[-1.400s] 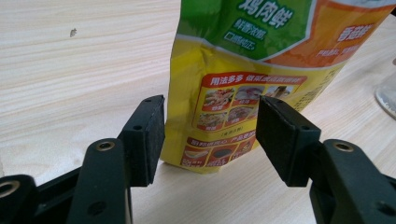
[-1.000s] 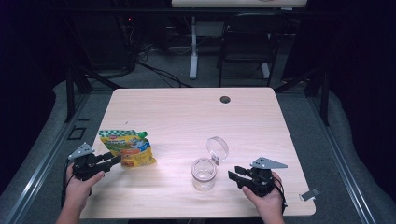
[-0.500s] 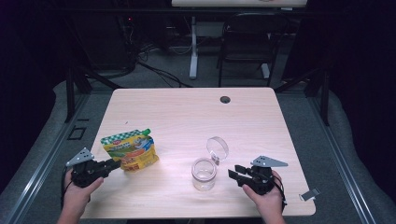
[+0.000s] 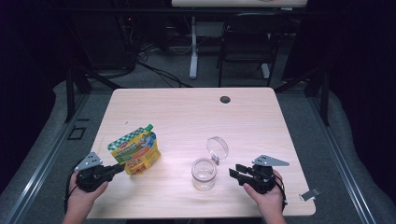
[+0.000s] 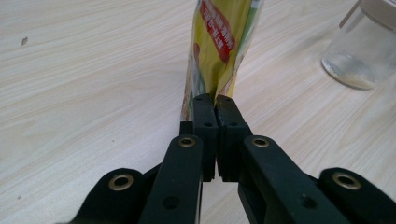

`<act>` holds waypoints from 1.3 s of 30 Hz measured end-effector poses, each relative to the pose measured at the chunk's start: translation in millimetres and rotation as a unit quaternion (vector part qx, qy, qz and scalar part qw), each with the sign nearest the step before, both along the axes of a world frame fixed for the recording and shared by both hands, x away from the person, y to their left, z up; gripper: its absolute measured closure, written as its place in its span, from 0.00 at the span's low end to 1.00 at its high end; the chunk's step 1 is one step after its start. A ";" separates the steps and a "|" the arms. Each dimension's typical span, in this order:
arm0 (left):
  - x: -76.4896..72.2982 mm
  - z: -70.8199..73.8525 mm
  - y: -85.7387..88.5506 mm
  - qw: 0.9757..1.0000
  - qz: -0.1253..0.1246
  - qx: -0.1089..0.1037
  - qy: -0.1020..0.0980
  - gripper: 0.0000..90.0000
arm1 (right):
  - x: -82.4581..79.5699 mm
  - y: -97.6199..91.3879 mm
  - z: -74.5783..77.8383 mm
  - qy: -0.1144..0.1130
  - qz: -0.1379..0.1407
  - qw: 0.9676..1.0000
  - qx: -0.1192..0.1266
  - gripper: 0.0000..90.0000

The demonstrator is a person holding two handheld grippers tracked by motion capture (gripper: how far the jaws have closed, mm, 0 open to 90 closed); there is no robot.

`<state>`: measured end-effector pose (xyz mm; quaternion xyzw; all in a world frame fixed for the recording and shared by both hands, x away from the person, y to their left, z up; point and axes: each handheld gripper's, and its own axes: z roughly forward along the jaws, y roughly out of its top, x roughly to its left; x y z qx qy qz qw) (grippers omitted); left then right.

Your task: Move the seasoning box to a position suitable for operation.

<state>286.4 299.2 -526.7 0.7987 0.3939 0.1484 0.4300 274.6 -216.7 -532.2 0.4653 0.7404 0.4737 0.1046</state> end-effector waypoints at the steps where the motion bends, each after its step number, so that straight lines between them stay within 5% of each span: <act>1: -0.6 0.3 -2.3 1.000 -0.001 0.003 -0.003 0.99 | -0.2 -0.1 0.0 0.000 0.000 1.000 0.003 0.67; 21: -26.4 5.5 -20.5 1.000 -0.002 0.027 0.004 1.00 | -0.2 -5.7 0.4 0.001 -0.011 1.000 0.011 0.67; 30: -25.6 2.2 -15.5 1.000 -0.005 -0.011 0.015 0.98 | 0.7 -5.2 -0.4 0.002 -0.010 1.000 0.008 0.67; 39: -19.2 -4.2 -12.5 0.999 0.007 -0.043 0.029 0.80 | 1.4 -7.0 -1.4 0.003 -0.014 1.000 0.014 0.67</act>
